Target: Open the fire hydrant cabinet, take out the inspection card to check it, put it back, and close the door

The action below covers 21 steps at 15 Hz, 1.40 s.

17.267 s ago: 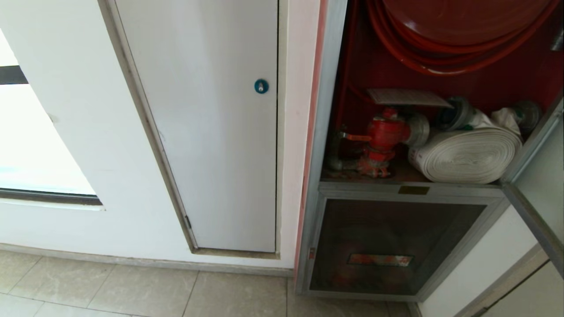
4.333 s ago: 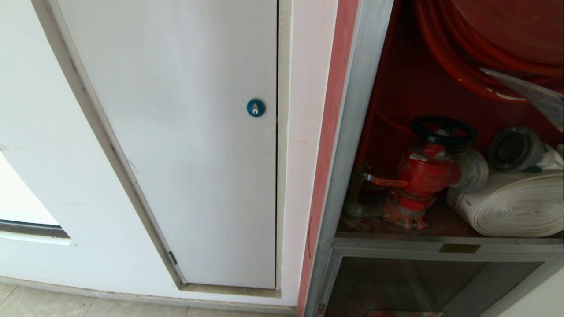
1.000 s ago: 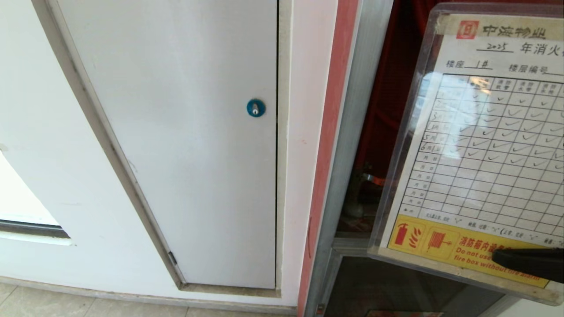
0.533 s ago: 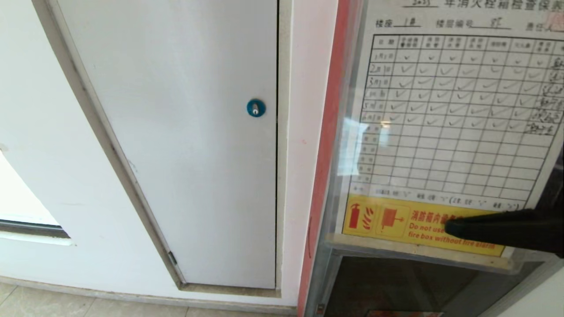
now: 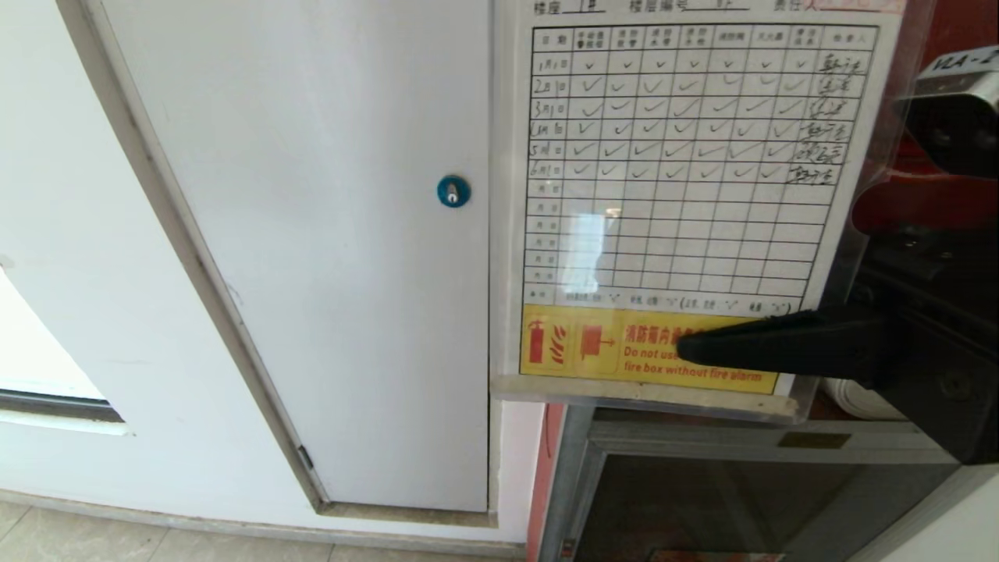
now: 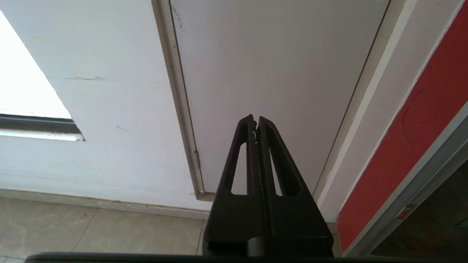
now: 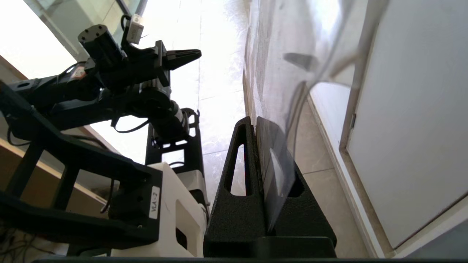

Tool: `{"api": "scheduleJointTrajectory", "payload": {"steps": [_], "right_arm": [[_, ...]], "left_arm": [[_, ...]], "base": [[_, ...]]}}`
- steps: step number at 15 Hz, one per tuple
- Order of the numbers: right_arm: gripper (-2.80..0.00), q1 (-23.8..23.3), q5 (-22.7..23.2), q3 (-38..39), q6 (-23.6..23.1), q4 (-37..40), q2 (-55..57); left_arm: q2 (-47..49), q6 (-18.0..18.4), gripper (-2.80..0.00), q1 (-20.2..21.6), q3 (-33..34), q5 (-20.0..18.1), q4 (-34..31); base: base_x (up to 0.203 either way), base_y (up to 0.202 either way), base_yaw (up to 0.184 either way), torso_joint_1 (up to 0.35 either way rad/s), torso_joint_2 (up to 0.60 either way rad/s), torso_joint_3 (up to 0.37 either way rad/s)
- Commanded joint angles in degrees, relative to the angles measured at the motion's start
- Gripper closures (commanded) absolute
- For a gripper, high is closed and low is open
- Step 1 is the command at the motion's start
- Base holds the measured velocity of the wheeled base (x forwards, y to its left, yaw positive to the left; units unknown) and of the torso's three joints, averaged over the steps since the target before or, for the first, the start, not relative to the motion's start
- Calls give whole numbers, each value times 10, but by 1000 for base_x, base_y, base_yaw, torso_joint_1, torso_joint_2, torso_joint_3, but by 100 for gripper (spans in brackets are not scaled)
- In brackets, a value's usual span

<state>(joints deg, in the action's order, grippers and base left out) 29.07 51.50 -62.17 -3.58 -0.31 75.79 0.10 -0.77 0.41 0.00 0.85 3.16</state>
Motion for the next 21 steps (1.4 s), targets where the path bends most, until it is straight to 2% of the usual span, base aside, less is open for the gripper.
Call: {"api": "scheduleJointTrajectory", "payload": {"steps": [1,10,21], "right_arm": [[0,14,0,-18,-1,-1,33],[0,42,-17,-71,0,2,67],[0,66,-31,-47,4,3,76]], "left_arm": [[0,0,0,0,11,0,1],[0,0,0,0,11,0,0],[0,0,0,0,11,0,1]], "base": [[0,0,0,0,0,0],[0,0,0,0,0,0],[0,0,0,0,0,0]]}}
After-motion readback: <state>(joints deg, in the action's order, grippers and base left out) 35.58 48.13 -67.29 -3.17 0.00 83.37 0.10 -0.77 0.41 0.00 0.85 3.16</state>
